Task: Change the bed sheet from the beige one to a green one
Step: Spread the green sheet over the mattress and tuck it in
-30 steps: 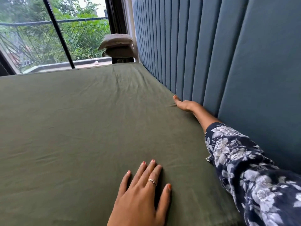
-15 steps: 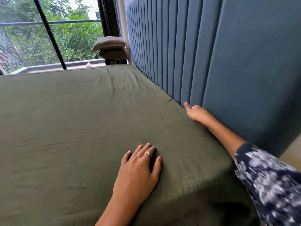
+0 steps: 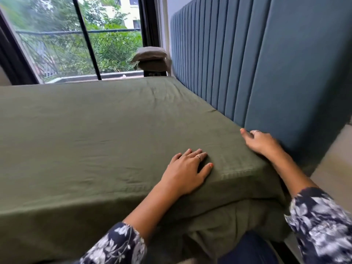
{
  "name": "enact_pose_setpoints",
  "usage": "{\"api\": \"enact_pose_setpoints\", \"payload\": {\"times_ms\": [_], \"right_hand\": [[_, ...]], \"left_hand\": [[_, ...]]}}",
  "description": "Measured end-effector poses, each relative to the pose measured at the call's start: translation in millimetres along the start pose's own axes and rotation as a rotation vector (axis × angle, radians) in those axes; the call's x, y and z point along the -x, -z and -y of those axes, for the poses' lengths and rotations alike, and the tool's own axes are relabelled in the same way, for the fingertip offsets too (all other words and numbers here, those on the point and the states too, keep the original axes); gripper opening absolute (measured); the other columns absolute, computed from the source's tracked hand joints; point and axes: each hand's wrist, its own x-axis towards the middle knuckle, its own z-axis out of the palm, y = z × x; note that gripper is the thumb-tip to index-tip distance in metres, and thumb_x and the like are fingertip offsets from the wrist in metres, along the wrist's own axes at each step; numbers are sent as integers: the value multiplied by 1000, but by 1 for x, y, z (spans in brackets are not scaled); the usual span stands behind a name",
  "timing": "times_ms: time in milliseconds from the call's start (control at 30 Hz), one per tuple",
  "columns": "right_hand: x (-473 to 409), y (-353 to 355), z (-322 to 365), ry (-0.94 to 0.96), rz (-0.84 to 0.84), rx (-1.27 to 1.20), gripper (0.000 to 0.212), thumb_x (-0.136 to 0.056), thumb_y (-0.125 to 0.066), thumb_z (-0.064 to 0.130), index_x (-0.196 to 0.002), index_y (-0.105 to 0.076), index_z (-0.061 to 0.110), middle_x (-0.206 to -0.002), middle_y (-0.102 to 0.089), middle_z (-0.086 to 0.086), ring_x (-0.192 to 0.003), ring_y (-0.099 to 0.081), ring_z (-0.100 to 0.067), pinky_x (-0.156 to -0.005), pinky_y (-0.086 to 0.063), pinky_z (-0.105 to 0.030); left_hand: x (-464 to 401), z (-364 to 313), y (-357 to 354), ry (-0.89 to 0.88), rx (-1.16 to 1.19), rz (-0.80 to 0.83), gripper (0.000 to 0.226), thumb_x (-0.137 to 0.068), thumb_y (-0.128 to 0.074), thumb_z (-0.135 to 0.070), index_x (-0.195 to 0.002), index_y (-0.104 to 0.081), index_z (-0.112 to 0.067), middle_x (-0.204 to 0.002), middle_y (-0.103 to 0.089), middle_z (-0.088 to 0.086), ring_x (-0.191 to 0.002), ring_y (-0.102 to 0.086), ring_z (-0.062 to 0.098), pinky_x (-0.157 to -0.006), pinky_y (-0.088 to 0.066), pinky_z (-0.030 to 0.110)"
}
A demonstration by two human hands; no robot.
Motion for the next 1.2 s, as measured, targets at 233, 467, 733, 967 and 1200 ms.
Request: {"api": "enact_pose_setpoints", "payload": {"times_ms": [233,467,733,967,1200], "right_hand": [[116,-59,-65,228,-412,-514,61,-95,-26,44,-144,-37,8,-150,-37,-13,-140,-31,-24,-116,-23,-37],[207,-98,-31,459,-526,-342,59,-88,-50,47,-131,-44,8,-139,-43,-16,-130,-39,-32,-109,-28,-52],[293,-160,-16,117,69,-719,84,-65,-58,79,-109,-45,9,-101,-42,4,-99,-52,-23,-82,-50,-37],[278,-149,36,-862,757,-1875,75,-82,-64,42,-144,-28,23,-128,-37,-21,-108,-55,-42,-70,-55,-54],[268,-135,61,-638,247,-1935,24,-92,-53,-5,-109,-49,11,-107,-57,-11,-95,-62,-21,-71,-60,-36]], "left_hand": [[79,19,-19,-295,-293,-334,50,-97,-38,-47,-139,-49,-24,-144,-48,-4,-131,-47,14,-103,-41,32],[173,89,-30,-451,-487,-546,40,-94,-57,-22,-134,-55,-21,-144,-47,2,-135,-43,20,-104,-39,38],[224,70,-96,-56,-141,-430,19,-94,-55,-33,-95,-65,-17,-83,-67,0,-68,-64,19,-56,-49,32],[205,24,-81,955,1230,-592,29,-89,-62,-36,-83,-64,-7,-73,-72,12,-66,-71,21,-56,-55,28],[179,27,-52,1067,1714,-852,9,-94,-56,-5,-100,-52,1,-81,-63,16,-67,-70,15,-61,-57,20]]}}
